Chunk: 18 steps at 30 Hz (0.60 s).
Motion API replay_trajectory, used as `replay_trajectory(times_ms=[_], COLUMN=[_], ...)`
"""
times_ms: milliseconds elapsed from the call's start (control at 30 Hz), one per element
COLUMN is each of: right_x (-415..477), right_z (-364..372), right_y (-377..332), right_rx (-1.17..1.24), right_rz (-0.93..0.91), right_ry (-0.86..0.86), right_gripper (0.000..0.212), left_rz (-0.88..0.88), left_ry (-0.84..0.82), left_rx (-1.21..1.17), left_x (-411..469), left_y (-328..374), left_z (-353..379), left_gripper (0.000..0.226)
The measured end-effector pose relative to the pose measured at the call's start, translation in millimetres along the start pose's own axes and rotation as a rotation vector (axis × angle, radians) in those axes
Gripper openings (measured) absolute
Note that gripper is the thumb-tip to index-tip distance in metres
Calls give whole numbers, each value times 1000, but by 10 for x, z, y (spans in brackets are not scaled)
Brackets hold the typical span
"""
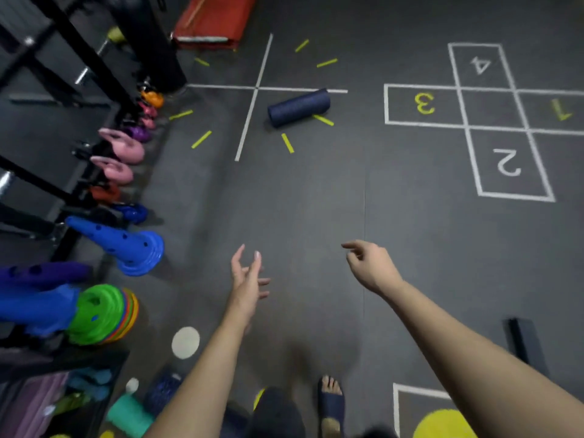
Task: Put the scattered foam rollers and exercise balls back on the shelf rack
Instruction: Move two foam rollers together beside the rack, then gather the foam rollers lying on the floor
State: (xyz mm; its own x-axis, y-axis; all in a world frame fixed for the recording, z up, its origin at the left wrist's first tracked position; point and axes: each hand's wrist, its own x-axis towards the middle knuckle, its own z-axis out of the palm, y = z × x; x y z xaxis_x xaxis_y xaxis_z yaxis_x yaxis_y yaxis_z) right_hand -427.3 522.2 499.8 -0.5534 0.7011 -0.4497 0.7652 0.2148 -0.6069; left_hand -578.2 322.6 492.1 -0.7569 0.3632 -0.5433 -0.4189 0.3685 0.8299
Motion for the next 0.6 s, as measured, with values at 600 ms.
replay_trajectory(times_ms=[600], right_x=[5991], right_z=[-1155], right_y=[-2506], right_rx=[7], right_rz=[30], right_ry=[-119], right_gripper=[37], left_rz=[9], left_ry=[-24], left_rx=[197], left_x=[5583], left_y=[3371], left_z=[1528], left_gripper=[9])
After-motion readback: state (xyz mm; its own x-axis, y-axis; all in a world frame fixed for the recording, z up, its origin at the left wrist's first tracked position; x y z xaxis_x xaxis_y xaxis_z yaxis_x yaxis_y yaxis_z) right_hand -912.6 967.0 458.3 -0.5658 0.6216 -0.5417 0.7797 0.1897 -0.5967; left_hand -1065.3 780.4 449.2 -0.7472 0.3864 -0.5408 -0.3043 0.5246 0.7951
